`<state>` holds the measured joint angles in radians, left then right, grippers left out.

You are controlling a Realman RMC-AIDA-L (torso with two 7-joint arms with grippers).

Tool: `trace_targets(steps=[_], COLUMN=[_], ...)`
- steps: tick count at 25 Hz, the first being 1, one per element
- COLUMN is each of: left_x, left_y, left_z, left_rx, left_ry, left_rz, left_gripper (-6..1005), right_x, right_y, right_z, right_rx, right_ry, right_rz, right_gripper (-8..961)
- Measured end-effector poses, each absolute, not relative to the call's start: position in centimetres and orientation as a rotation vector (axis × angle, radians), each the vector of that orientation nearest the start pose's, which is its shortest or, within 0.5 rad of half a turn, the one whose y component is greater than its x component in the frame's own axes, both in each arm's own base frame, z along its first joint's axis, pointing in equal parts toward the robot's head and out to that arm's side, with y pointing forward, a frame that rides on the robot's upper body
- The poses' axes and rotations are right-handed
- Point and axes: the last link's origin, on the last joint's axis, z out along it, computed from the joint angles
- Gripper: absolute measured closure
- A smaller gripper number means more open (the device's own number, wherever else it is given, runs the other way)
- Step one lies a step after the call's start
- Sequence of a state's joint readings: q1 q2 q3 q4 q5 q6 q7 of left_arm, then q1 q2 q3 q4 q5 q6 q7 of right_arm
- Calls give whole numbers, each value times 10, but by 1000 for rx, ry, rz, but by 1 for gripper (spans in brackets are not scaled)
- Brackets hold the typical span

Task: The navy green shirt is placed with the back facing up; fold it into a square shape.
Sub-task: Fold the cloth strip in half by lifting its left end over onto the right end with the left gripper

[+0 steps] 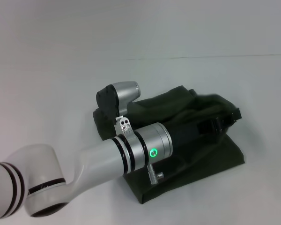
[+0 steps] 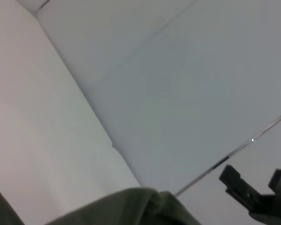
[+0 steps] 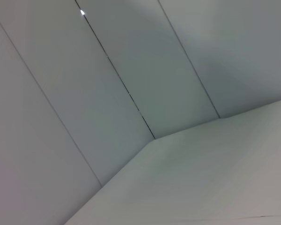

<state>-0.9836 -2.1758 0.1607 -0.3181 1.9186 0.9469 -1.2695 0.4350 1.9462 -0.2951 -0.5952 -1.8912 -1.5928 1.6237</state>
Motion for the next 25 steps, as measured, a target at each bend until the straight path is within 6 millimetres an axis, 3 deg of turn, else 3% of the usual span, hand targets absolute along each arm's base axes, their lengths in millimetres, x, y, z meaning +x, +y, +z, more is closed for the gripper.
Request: trace_targets(steps=[15, 25], left_x=[-122, -114], left_y=[333, 323], left_z=[-174, -149], left_rx=[-2410, -2515], left_ry=[-1567, -1571], left_rz=[-1153, -1393], left_gripper=[282, 88], right_x=[331, 336], right_y=[327, 332], right_z=[105, 112], right_rx=[-2107, -2061], right_ry=[1036, 1051], right_rz=[1007, 981], right_gripper=[142, 143])
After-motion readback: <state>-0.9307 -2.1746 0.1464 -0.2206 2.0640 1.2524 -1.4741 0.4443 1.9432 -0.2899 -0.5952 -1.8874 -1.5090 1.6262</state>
